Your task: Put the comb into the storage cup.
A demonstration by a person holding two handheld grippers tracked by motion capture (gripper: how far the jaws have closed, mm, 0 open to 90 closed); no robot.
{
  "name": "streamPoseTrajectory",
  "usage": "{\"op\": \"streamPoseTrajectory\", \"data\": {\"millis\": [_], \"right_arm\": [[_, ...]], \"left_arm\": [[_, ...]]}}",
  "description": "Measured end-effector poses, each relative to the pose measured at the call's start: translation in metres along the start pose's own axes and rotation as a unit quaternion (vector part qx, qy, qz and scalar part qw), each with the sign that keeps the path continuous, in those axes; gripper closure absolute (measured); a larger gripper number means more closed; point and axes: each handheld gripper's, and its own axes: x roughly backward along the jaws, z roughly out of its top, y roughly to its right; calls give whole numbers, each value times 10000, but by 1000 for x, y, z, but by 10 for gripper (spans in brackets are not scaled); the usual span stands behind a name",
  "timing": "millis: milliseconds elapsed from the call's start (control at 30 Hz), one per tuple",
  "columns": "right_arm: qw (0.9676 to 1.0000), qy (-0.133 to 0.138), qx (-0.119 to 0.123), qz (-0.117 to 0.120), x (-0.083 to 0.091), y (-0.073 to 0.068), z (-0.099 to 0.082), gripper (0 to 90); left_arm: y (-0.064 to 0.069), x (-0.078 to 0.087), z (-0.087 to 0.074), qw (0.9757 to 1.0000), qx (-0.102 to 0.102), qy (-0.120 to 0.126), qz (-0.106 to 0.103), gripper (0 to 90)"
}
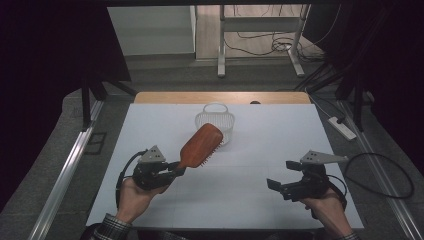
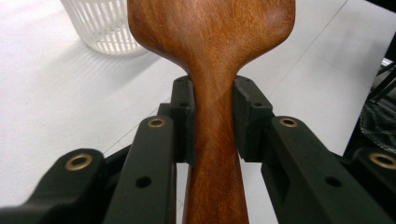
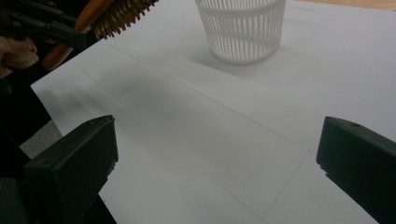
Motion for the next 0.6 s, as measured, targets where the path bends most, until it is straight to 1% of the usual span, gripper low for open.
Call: {"op": "streamPoseTrajectory", "data": {"millis": [133, 267, 333, 467, 600], "right_arm": [[10000, -19, 14, 7, -5, -3, 5, 0], [9999, -74, 90, 81, -15, -9, 13, 0], [9999, -90, 88, 109, -16, -9, 14, 0], [9996, -207, 15, 210, -27, -12, 21, 0], [9994, -224, -42, 253, -34, -11, 24, 0]], "left_arm": [[1, -1, 1, 10000, 3, 24, -2, 722], [2, -3, 3, 10000, -5, 23, 1, 722], [3, -4, 3, 10000, -5, 5, -7, 722], [4, -6, 5, 10000, -25, -10, -27, 722], [5, -8, 7, 10000, -8, 23, -32, 722]]}}
